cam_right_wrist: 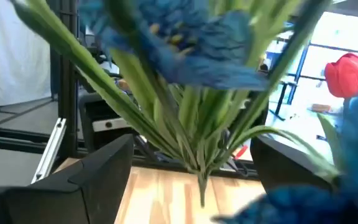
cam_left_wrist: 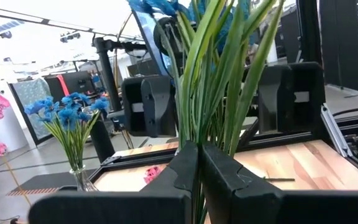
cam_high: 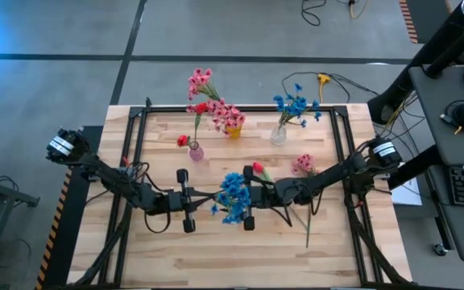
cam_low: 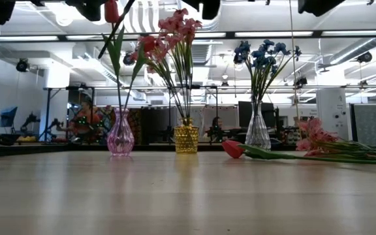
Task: Sort flowers into vase by color
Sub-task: Put the blue flowers into the transparent vase
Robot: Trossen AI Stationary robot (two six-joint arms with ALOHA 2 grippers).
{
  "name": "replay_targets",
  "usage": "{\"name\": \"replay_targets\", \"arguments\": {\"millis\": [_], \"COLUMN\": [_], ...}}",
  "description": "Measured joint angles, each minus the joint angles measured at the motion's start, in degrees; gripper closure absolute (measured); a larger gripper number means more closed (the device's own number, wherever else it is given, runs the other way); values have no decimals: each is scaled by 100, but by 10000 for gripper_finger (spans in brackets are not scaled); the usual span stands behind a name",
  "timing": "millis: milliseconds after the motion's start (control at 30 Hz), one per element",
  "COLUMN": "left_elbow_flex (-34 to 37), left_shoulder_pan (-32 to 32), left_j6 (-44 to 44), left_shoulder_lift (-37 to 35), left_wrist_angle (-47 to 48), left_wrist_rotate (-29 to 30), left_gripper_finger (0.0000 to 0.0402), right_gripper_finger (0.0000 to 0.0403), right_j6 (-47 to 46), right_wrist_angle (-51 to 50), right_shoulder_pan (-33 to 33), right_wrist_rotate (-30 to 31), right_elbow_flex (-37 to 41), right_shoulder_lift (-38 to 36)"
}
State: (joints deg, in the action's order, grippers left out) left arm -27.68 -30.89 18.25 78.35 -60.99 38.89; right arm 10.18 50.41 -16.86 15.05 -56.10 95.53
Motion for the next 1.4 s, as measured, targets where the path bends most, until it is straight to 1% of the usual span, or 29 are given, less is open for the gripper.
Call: {"name": "replay_targets", "arguments": {"millis": [167,467,800,933,1033,1133,1300,1400], "left_elbow_flex": [7,7,7,7,7,-2,-68,-68], "left_shoulder_pan": [0,0,0,-2,0,-2,-2,-13], "left_j6": [-34,-17,-16,-19,-75,-117,-228,-233], "left_shoulder_lift": [0,0,0,0,0,0,0,-4], "left_wrist_angle": [47,59,240,236,236,247,359,503], "left_wrist_rotate": [0,0,5,67,234,238,264,275], "left_gripper_finger": [401,401,401,389,372,344,270,224], "right_gripper_finger": [105,150,224,261,287,312,345,358], "right_j6": [140,142,-12,-37,-20,-19,-16,-54], "right_wrist_angle": [2,1,2,-2,-17,-41,-122,-430], "right_shoulder_pan": [0,0,21,31,31,28,28,28], "right_wrist_rotate": [2,2,4,7,22,20,15,73], "right_elbow_flex": [-157,-154,-154,-154,-154,-154,-154,-154], "right_shoulder_lift": [91,28,28,28,28,28,25,-94]}}
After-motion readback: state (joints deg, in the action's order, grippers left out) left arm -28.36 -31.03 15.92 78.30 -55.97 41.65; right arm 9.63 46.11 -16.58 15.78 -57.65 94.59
